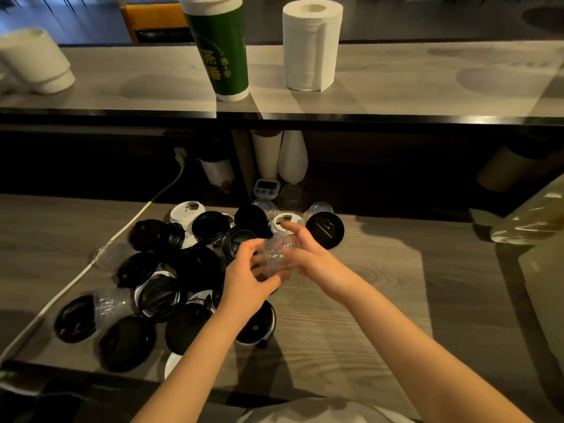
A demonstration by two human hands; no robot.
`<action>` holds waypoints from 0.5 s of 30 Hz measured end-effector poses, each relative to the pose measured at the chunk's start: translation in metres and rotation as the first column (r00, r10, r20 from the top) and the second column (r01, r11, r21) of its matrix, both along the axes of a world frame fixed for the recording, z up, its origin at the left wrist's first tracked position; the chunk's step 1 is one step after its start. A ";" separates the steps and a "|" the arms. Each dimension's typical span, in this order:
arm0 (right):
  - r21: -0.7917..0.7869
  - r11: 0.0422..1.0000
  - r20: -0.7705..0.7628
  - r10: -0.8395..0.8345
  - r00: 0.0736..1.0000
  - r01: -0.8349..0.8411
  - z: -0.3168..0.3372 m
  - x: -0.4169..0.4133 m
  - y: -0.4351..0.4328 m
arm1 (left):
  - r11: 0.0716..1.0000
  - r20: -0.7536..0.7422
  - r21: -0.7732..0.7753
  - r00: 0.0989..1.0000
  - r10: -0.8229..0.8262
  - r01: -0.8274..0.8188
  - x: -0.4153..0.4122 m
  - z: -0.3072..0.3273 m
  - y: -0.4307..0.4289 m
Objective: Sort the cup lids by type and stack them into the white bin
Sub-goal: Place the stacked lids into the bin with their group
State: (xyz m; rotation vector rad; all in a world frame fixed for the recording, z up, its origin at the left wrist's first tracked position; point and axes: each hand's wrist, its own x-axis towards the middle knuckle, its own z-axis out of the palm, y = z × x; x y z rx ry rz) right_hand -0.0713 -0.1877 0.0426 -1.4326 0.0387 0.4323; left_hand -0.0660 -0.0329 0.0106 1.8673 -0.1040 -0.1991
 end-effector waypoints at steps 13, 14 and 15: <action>0.174 0.985 -0.054 0.001 0.999 0.008 -0.012 0.004 -0.017 | 0.916 -0.359 -0.400 0.913 -0.195 0.038 0.008 0.003 0.009; 0.138 0.990 -0.050 -0.001 0.999 0.008 -0.014 0.005 -0.018 | 0.929 -0.332 -0.367 0.927 -0.178 0.047 0.009 0.001 0.007; 0.107 0.994 -0.054 0.003 0.999 0.003 -0.016 0.005 -0.020 | 0.941 -0.302 -0.333 0.939 -0.167 0.060 0.010 -0.002 0.007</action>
